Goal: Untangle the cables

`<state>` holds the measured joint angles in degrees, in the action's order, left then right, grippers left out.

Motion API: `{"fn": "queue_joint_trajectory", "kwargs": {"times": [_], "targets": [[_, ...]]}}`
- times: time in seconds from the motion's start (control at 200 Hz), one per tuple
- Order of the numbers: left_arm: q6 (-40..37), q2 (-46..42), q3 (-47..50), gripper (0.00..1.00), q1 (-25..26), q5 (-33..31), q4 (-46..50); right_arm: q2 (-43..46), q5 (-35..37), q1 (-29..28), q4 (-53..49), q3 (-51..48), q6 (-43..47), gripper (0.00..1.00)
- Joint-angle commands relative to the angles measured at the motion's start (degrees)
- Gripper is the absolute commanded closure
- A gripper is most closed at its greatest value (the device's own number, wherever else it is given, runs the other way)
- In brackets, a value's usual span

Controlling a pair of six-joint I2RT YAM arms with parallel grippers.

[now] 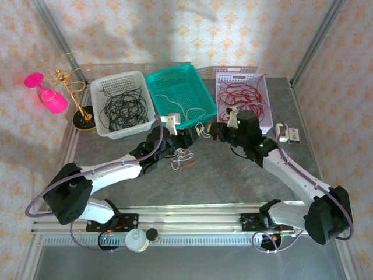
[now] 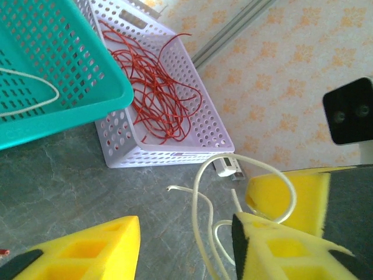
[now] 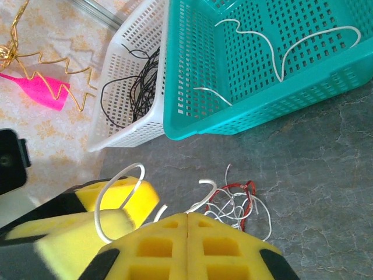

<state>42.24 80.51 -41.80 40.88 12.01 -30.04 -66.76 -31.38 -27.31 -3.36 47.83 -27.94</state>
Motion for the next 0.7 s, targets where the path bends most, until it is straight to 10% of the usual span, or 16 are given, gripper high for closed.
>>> {"fn": "queue_joint_trajectory", "kwargs": {"times": [0.0, 0.185, 0.696], "targets": [[0.82, 1.98, -1.49, 0.67, -0.24, -0.66, -1.43, 1.47, -0.97, 0.15, 2.56, -0.69, -0.83, 1.00], [-0.82, 1.43, -1.36, 1.00, -0.17, -6.31, -0.29, 2.43, -0.11, 0.11, 1.56, -0.24, -0.20, 1.00], [-14.63, -4.50, -0.07, 1.00, -0.20, -12.04, 17.52, 3.56, 18.42, 0.14, 7.12, 6.59, -1.67, 1.00]]}}
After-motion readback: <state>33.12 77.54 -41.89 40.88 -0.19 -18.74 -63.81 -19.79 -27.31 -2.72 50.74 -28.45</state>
